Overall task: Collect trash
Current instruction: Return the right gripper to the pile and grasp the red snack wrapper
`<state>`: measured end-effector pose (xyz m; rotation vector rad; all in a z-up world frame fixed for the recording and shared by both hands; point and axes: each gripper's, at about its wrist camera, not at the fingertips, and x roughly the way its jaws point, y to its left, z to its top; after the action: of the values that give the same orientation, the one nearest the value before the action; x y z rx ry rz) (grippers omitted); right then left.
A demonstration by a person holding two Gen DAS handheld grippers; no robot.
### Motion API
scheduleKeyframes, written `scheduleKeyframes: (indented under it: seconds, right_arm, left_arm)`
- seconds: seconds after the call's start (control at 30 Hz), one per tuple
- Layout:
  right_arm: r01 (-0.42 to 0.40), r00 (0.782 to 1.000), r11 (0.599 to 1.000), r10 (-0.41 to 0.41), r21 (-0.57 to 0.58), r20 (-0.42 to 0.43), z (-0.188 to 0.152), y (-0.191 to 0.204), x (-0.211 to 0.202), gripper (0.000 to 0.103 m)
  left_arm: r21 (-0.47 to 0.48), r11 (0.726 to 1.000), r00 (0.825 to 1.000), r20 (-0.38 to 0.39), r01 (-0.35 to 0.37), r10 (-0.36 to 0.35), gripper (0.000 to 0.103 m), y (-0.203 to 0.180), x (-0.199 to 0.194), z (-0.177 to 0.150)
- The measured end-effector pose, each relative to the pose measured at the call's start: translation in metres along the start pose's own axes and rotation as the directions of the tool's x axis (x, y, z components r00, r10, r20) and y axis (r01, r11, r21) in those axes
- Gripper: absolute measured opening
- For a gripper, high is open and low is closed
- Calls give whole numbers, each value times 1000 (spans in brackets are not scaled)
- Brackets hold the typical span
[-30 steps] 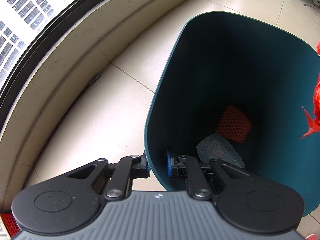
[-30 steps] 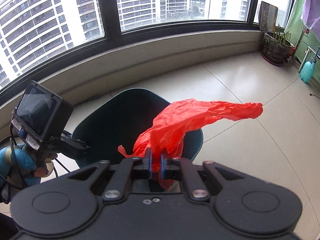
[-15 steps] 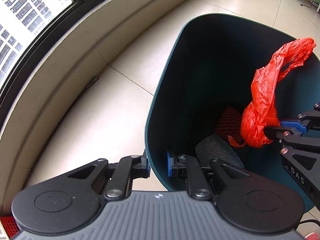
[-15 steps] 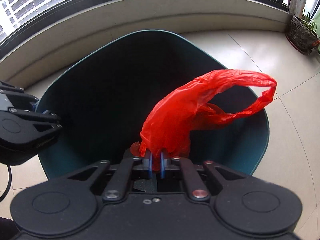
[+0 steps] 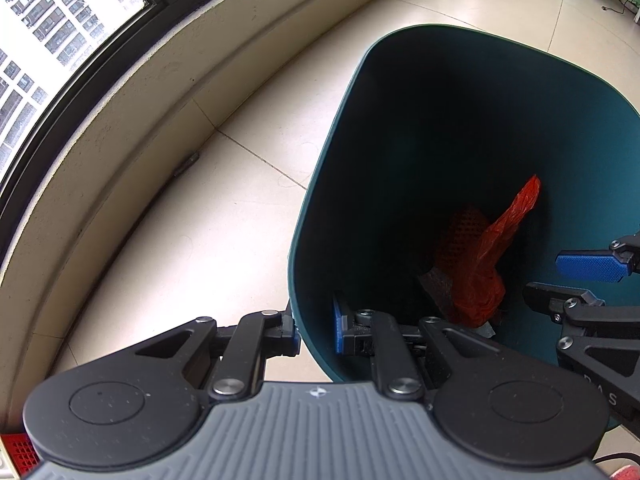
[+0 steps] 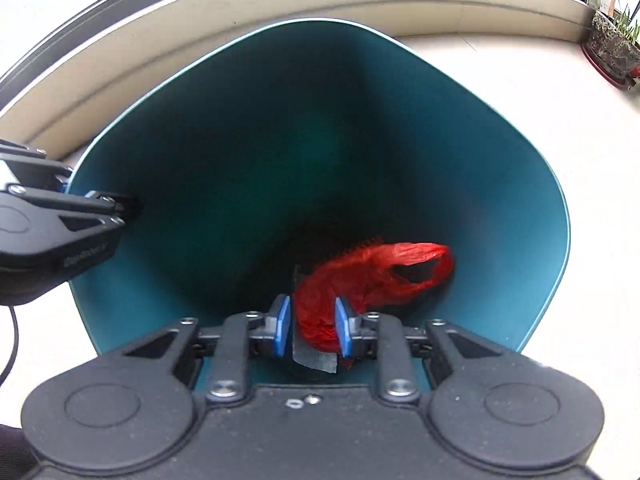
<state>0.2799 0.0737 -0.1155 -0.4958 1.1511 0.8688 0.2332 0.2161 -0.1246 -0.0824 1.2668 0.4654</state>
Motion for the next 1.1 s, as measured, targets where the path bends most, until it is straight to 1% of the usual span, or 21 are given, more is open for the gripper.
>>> scheduleKeyframes:
  seconds: [0.13,0.2,0.3,0.43,0.47,0.6,0.73,0.87,0.97,1.07,1.1]
  right_arm:
    - [-45,998,999,44,20,49,-9,-11,-33,36]
    - [-59,995,998,56,26,77,-12,-15,-50,46]
    - [-87,990,995,81,45,119,-23,-22,-79,48]
    - [-83,982,993,68,82,175,-42,-38,-116,53]
    - [-77,980,992,58,96,189,-49,-42,-126,57]
    - [-40,975,987,5,153,223,-72,-72,-160,63]
    - [0,979,976,-44,216,199,-106,-104,-170,66]
    - [37,986,956,-82,291,146,-139,-131,-169,72]
    - [65,990,939,-104,339,99,-155,-146,-152,74]
    - [69,994,919,-97,388,52,-172,-160,-127,74]
    - [68,995,920,-92,386,43,-175,-162,-121,74]
  left_arm:
    - [5,1000,1000,-10,-4,4,14,-1,1,1]
    - [8,1000,1000,-12,-10,10,14,-3,0,2]
    - [3,1000,1000,-18,-17,17,14,-4,-1,5]
    - [4,1000,1000,-13,-26,26,14,-5,-1,7]
    - [2,1000,999,-15,-30,30,14,-6,-1,7]
    - [-18,999,999,-24,-42,42,14,-7,-1,9]
    - [-23,998,998,-20,-56,55,14,-8,-3,11]
    - [-22,997,997,-24,-71,71,14,-12,-2,10]
    - [-21,997,997,-24,-74,73,14,-13,-1,9]
    - [-16,997,997,-22,-72,72,14,-14,-1,9]
    - [-12,997,997,-21,-72,72,14,-14,0,9]
